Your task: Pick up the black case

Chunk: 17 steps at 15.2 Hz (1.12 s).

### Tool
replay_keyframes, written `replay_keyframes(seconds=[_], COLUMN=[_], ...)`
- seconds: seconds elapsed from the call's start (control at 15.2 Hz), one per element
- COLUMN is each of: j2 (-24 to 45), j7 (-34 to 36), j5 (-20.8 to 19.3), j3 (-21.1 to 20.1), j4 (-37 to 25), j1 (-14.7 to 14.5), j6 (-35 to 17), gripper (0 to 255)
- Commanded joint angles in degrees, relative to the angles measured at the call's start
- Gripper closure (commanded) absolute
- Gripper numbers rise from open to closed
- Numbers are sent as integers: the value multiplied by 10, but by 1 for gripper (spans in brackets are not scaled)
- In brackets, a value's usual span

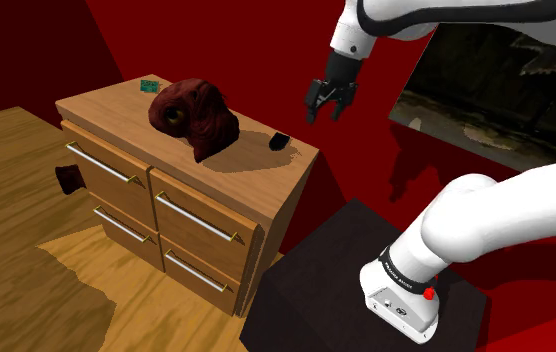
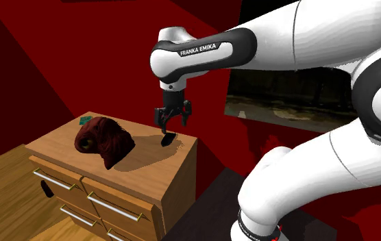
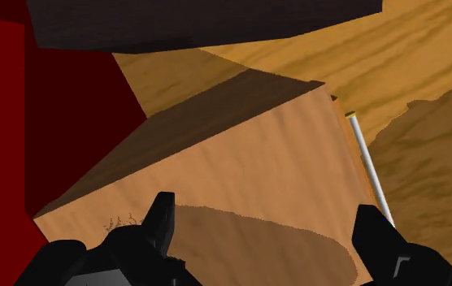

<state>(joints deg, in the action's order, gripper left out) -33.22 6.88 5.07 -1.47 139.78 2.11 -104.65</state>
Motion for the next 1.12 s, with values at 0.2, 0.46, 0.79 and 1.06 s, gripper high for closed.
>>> replay_keyframes(seconds=[0.2,0.46,0.79,1.06], j2=[103,183,287,369], j7=[50,93,147,189], j5=[-5,-12,-25,-36], j3=[-7,-11,-8,1], j4=[-13,-33,-73,-114], j1=[21,36,53,62], j6=[-97,-162,-230,-274], gripper=[0,0,0,0])
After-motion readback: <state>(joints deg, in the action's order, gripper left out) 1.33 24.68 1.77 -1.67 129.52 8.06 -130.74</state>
